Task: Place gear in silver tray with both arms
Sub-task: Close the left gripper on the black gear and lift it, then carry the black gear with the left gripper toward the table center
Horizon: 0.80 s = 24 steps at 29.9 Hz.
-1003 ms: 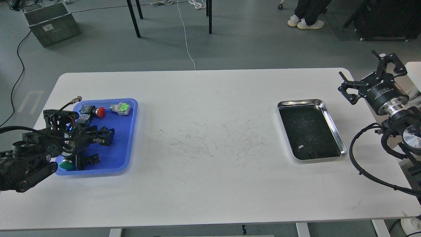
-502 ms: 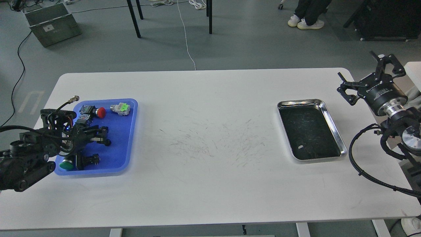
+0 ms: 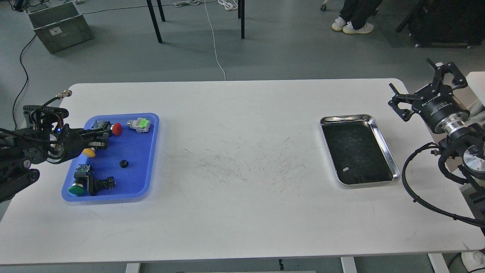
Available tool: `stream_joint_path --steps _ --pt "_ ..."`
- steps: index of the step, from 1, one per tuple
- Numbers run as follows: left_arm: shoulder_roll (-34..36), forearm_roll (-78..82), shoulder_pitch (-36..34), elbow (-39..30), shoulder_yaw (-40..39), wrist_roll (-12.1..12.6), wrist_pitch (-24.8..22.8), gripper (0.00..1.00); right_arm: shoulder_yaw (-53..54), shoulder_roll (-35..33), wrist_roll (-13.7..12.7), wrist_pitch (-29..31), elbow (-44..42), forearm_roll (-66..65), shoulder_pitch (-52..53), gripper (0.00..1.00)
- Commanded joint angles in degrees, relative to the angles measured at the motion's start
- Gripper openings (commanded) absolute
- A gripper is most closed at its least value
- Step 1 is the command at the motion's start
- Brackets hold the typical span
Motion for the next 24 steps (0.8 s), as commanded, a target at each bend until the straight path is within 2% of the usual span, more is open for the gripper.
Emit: stream_joint_path --steps 1,6,9,13,17,24 --pt "5.67 -0.07 -5.32 -10.79 -0.34 1.13 -3.30 0.09 0.09 0.00 -0.07 -0.09 -0.05 0.00 0.00 0.99" --pt "4.99 -0.16 -12.27 -19.43 -0.78 6.22 -4.72 0.09 0.09 0.00 -0.07 -0.09 -0.14 0.00 0.00 0.99" --pt "-2.03 -0.07 -13.86 -20.05 -0.78 8.25 -4.45 0.09 0.09 0.00 -0.07 -0.09 -0.14 0.00 0.00 0.99" --pt "-11.08 0.28 -13.77 -18.48 -0.78 11.32 -4.10 0.09 0.09 -0.26 -0.07 -0.09 -0.23 0.00 0.00 0.99" --pt "-23.55 0.28 -13.34 -14.61 -0.60 14.49 -2.26 0.09 0.27 -0.61 -0.07 -0.09 -0.23 0.00 -0.26 0.99" --pt "-38.68 0.54 -11.41 -8.46 0.89 16.25 -0.58 0.09 0.62 -0.96 -0.07 -0.09 -0.32 0.00 -1.06 0.99"
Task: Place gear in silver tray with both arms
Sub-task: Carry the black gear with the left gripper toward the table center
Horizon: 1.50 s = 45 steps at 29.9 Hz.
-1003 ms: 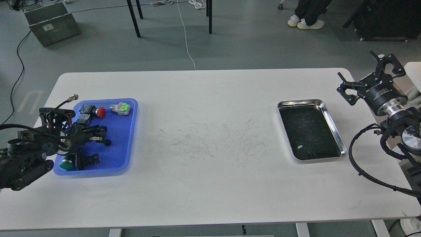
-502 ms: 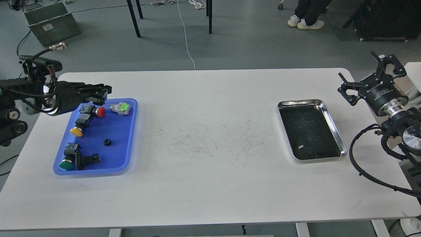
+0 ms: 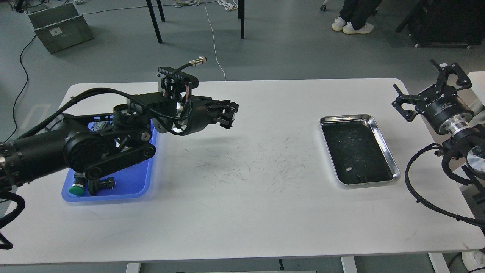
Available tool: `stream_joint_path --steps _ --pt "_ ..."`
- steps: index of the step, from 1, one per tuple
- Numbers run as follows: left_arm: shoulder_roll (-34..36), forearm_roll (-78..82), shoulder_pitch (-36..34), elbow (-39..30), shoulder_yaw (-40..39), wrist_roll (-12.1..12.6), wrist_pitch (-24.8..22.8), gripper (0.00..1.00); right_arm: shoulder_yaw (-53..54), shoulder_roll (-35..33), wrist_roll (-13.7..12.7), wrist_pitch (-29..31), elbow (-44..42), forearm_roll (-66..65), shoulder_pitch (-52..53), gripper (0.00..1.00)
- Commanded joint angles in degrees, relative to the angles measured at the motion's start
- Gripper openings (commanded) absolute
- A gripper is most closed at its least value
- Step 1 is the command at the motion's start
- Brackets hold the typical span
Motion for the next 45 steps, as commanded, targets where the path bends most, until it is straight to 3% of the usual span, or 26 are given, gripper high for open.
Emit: stream_joint_path --steps 1,5,17,36,43,45 --pt "-7.57 0.15 1.73 3.48 0.53 1.02 0.63 0.09 0.09 -0.29 0.00 0.01 0.01 0.00 -0.15 0.99" --pt "-14.80 0.76 3.40 7.88 0.53 0.93 1.51 0.09 0.18 -0.29 0.09 0.01 0.01 0.09 -0.51 0.99" --pt "-14.80 1.47 8.23 13.95 0.45 0.41 3.18 0.09 0.71 -0.38 0.09 0.01 0.28 0.09 -0.68 0.99" --pt "-14.80 6.39 13.07 10.35 0.09 1.29 5.64 0.11 0.80 -0.46 0.09 0.10 0.81 0.18 -1.65 0.99" --pt "-14.80 6.39 15.18 10.26 0.09 1.90 6.96 0.22 0.80 -0.38 0.09 0.10 0.81 0.18 -2.00 0.99" --pt "-14.80 6.39 15.18 10.26 0.09 1.90 6.96 0.30 0.80 -0.38 0.09 0.10 0.81 0.18 -2.35 0.99"
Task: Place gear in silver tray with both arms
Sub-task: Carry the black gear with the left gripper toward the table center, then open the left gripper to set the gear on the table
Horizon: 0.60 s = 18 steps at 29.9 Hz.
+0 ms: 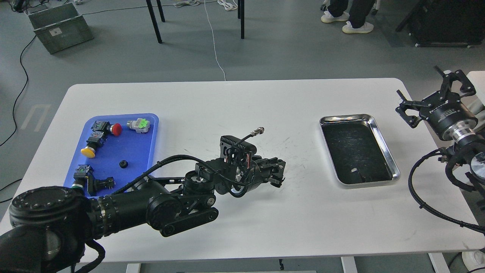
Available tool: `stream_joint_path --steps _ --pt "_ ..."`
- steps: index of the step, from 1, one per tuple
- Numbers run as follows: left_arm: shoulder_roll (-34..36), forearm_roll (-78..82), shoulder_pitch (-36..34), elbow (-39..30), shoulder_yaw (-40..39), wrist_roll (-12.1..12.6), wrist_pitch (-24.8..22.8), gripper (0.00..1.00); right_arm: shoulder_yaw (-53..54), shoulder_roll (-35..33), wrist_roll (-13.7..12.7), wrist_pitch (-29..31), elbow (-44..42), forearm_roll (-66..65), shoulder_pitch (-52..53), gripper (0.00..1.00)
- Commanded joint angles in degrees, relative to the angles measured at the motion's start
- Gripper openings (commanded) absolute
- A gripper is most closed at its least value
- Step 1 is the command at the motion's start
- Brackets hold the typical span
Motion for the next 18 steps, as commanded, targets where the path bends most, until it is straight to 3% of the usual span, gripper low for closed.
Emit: stream_joint_path --steps 1,5,9,13,18 --pt "0.00 -0.02 0.19 0.09 0.02 0.12 0.06 0.41 -0.01 0.09 0.00 -0.01 -0.01 0.00 -0.37 0.99" --pt "0.00 -0.11 0.46 0.09 0.02 0.12 0.67 0.50 -0.01 0.09 0.08 -0.09 -0.01 0.00 -0.55 0.99" --pt "0.00 -0.37 0.46 0.09 0.02 0.03 2.16 0.78 0.08 0.09 0.08 -0.09 -0.01 0.00 -0.55 0.99" --pt "0.00 -0.81 0.11 0.09 -0.59 0.03 3.39 0.96 0.08 0.09 0.08 -0.09 -0.01 0.00 -0.55 0.99" --pt "0.00 -1.69 -1.12 0.09 -5.68 -0.06 3.57 0.98 0.08 0.09 0.08 -0.18 -0.19 0.00 -0.55 0.99"
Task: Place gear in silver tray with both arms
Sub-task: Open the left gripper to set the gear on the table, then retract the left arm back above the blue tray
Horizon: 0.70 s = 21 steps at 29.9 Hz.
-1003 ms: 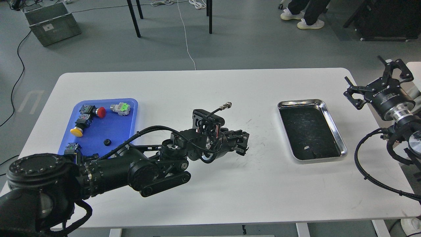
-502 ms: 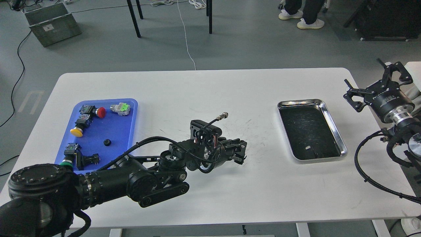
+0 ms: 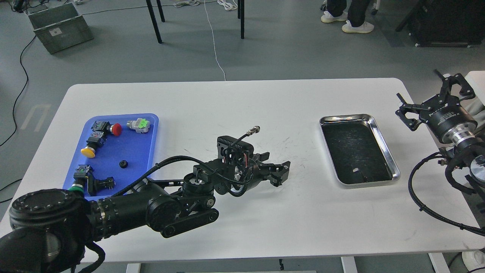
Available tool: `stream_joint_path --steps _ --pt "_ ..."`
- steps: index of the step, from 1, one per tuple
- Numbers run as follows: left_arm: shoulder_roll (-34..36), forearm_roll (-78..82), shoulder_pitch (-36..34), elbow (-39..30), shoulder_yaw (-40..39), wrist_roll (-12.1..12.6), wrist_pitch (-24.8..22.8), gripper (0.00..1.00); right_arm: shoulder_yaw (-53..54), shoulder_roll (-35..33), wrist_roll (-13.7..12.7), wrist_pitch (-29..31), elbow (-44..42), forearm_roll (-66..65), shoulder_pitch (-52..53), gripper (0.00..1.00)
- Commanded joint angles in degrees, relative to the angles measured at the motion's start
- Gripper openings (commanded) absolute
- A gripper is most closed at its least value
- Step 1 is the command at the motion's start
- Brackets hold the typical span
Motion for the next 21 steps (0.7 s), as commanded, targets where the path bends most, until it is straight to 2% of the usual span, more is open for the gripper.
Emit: stream_joint_path --steps 1,7,10,13,15,19,21 --pt "0.00 -1.04 -1.23 0.00 -5.21 -0.03 -0.04 0.98 -0.01 0.00 0.00 -0.02 -0.17 0.00 0.02 0.99" --pt "0.00 -9.90 -4.75 -1.75 -13.30 0.14 0.22 0.98 2.10 0.53 0.00 0.07 -0.17 0.00 0.02 0.99" --pt "4.73 -16.22 -5.28 -3.60 -18.03 0.67 0.83 0.98 2.10 0.61 0.00 -0.02 -0.09 0.00 0.02 0.99" --pt "9.22 -23.87 -5.02 -3.61 -23.75 -0.29 3.64 0.98 1.84 0.61 -0.09 -0.02 0.00 0.00 0.37 0.99" --pt "12.03 -28.09 -4.58 -2.99 -26.13 -1.87 4.96 0.98 1.75 0.61 -0.09 -0.28 -0.09 0.00 0.81 0.99" --pt "18.97 -40.03 -1.69 -2.02 -27.72 -7.67 5.40 0.98 1.22 0.61 -0.09 0.06 -0.26 0.00 1.42 0.99" --pt "21.70 -46.54 -0.54 -2.02 -28.16 -9.17 5.40 0.98 1.40 0.61 -0.09 0.07 -0.09 0.00 1.43 0.99"
